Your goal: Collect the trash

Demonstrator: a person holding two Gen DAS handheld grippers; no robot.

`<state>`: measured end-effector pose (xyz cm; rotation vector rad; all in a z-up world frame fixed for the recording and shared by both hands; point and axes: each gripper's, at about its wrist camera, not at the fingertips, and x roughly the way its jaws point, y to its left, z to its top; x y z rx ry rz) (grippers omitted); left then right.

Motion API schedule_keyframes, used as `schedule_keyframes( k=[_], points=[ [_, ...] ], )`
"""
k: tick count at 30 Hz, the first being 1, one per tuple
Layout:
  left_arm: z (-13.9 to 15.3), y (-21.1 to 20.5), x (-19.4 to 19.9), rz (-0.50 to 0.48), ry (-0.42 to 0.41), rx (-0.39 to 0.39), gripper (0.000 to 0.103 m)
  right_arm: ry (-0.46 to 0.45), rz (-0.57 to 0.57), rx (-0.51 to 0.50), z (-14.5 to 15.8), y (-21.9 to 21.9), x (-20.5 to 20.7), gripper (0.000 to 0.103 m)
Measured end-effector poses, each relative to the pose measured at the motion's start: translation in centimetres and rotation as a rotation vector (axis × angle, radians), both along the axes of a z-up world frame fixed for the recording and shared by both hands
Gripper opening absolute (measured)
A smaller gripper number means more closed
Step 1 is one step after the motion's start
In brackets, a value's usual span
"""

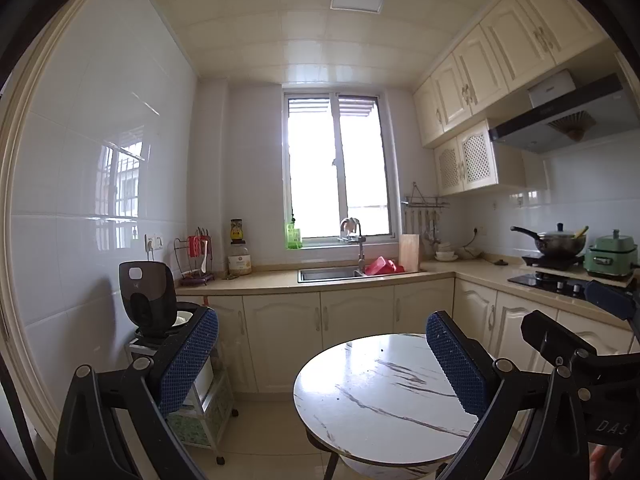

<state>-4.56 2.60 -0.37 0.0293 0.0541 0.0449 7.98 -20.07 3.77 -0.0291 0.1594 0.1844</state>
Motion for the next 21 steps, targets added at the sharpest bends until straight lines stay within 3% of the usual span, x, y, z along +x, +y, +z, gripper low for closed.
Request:
schedule_keyframes(
  k=[21],
  points=[
    [1.0,-1.5,1.3,-0.021,-0.004,-0.011,0.102,-0.019,-0.080,0.004,0.5,-0.9,-0.3,0.103]
  ],
)
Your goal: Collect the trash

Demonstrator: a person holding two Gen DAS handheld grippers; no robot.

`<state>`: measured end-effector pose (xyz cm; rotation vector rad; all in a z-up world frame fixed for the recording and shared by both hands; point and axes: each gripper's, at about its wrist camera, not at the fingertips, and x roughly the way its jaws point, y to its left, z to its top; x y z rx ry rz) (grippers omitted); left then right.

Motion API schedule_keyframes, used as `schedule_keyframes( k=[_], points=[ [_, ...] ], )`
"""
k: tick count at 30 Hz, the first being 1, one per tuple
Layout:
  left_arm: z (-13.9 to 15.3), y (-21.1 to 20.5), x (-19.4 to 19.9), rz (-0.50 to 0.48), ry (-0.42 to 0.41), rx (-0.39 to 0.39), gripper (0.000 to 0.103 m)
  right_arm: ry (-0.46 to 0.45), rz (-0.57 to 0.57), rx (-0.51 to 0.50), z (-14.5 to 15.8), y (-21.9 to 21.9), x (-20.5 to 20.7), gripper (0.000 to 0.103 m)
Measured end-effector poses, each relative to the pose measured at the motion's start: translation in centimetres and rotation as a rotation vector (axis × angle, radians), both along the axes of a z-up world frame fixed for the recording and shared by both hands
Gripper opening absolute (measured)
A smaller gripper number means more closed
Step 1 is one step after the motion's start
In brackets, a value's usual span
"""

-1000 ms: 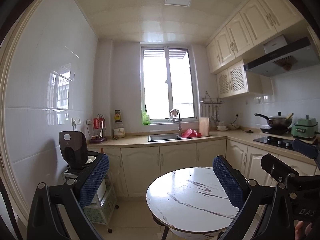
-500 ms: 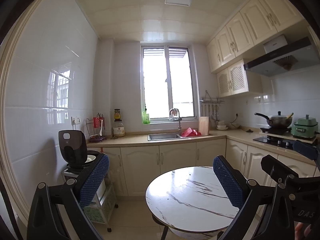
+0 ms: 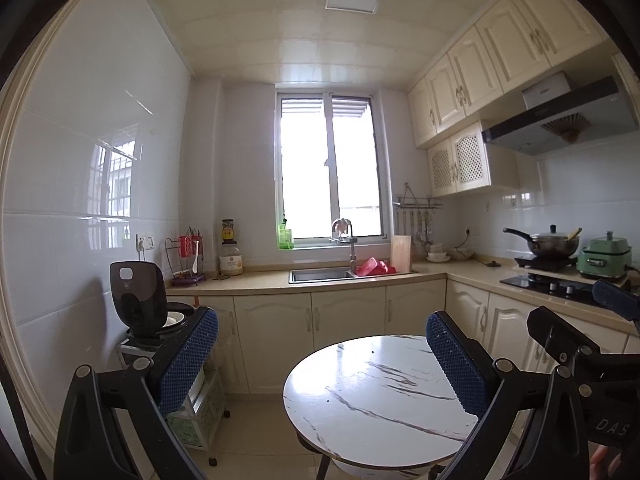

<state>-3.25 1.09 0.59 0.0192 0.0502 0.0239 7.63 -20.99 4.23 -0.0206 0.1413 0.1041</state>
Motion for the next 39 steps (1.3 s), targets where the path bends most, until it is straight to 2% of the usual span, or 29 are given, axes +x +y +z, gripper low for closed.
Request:
schedule_keyframes(
  k=[39],
  points=[
    [-0.27,0.30,0.14,0.003,0.004,0.015,0.102,0.012,-0.013,0.002,-0.28,-0.35,-0.30,0.103]
  ],
)
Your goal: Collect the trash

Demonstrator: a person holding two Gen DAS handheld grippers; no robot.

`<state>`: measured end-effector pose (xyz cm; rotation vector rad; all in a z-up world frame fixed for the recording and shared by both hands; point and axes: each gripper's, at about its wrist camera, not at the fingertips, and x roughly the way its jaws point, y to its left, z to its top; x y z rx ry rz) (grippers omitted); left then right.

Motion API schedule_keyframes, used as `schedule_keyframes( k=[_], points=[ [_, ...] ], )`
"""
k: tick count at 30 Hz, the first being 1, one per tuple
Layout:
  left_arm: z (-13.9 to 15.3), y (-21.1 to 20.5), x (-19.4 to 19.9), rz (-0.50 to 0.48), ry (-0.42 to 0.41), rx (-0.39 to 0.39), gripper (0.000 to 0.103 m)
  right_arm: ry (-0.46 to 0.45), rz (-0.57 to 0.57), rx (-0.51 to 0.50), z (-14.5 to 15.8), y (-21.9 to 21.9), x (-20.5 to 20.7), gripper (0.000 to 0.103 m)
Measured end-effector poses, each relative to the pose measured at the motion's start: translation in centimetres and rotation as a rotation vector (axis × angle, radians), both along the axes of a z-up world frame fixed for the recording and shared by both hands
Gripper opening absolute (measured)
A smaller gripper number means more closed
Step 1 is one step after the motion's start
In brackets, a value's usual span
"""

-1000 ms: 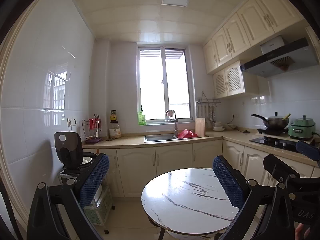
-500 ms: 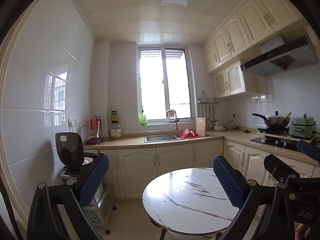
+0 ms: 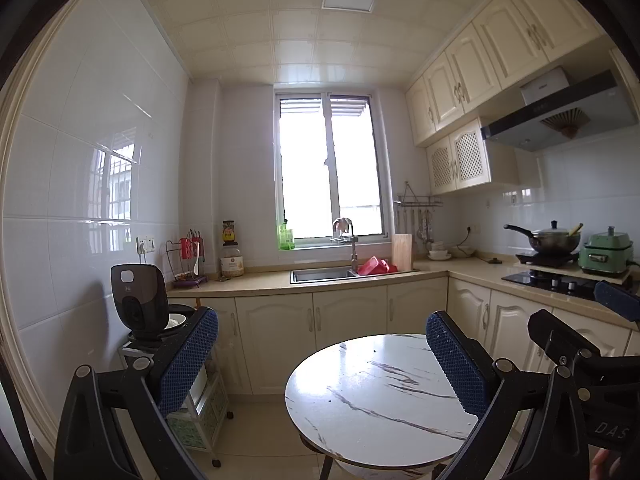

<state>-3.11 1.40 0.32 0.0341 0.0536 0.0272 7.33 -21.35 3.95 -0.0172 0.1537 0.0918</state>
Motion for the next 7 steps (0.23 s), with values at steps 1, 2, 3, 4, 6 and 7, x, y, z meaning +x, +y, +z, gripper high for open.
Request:
schedule_keyframes(
  k=[1,2,3,4,6,7],
  points=[
    [-0.04,0.07,-0.02,0.000,0.000,0.000,0.102,0.001,0.001,0.000,0.00,-0.01,0.02,0.103],
    [-0.03,0.09,0.02,0.000,0.000,0.001,0.102,0.002,0.002,0.000,0.00,0.01,0.03,0.103],
    [-0.04,0.11,0.01,0.000,0.001,0.000,0.102,0.002,0.000,0.000,-0.10,0.12,-0.04,0.103],
    [-0.04,0.16,0.04,-0.001,0.003,0.000,0.102,0.002,0.000,0.000,-0.09,0.13,-0.03,0.103],
    [-0.03,0.32,0.13,-0.001,0.005,-0.001,0.102,0.006,-0.001,0.000,-0.28,0.14,-0.03,0.103],
    [-0.04,0.39,0.17,-0.001,0.007,-0.001,0.102,0.009,-0.001,-0.002,-0.37,0.12,0.00,0.103]
  ],
)
